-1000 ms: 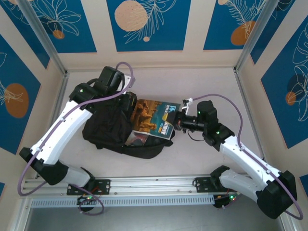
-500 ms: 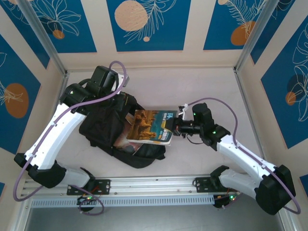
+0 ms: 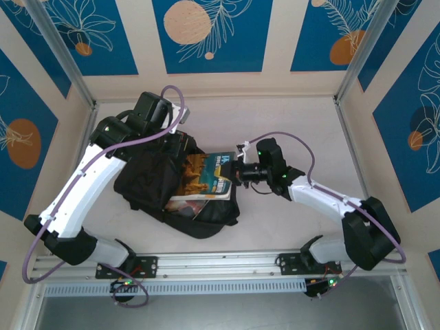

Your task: Pack books, pencil case, and school supplies into a backpack

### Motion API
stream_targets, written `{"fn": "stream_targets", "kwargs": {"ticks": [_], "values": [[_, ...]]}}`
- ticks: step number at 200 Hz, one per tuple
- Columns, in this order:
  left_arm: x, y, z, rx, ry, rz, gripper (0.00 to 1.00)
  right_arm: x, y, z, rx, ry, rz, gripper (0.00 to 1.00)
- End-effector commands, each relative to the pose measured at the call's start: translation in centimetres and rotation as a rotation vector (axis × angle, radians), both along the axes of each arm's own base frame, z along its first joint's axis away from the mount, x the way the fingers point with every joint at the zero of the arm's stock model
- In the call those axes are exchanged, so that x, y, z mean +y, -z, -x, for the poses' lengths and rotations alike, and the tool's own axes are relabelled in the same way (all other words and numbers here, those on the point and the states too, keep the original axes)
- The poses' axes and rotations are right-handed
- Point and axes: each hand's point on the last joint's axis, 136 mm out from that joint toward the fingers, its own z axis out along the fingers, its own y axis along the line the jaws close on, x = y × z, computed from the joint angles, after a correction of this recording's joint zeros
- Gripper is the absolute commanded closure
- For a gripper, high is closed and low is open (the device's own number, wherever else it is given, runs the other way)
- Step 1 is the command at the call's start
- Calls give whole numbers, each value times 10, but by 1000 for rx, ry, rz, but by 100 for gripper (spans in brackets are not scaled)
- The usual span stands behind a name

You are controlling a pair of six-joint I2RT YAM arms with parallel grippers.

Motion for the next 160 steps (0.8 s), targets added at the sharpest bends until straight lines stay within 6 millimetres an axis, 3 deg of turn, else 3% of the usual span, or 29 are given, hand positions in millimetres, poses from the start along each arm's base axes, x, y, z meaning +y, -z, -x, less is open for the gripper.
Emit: {"fn": "stream_targets", "kwargs": {"ticks": [1, 30, 70, 95, 116, 135, 160], "values": [[-18, -38, -7, -89, 43, 131, 100, 16, -36, -21, -109, 44, -108, 100], [-29, -37, -11, -71, 54, 171, 100, 42, -27, -35, -113, 92, -106, 100], [-44, -38, -23, -53, 47, 223, 100, 74, 5, -50, -152, 224, -56, 98], [-54, -36, -33, -39, 41, 248, 100, 109, 17, -55, -152, 151, 4, 83], [-59, -26, -44, -19, 26, 243, 100, 132, 27, -54, -129, 64, 29, 59], [-58, -14, -53, -2, 3, 222, 100, 126, 36, -50, -133, 37, 91, 46], [-57, 5, -62, 25, -13, 203, 100, 81, 47, -39, -195, 50, 217, 34]]}}
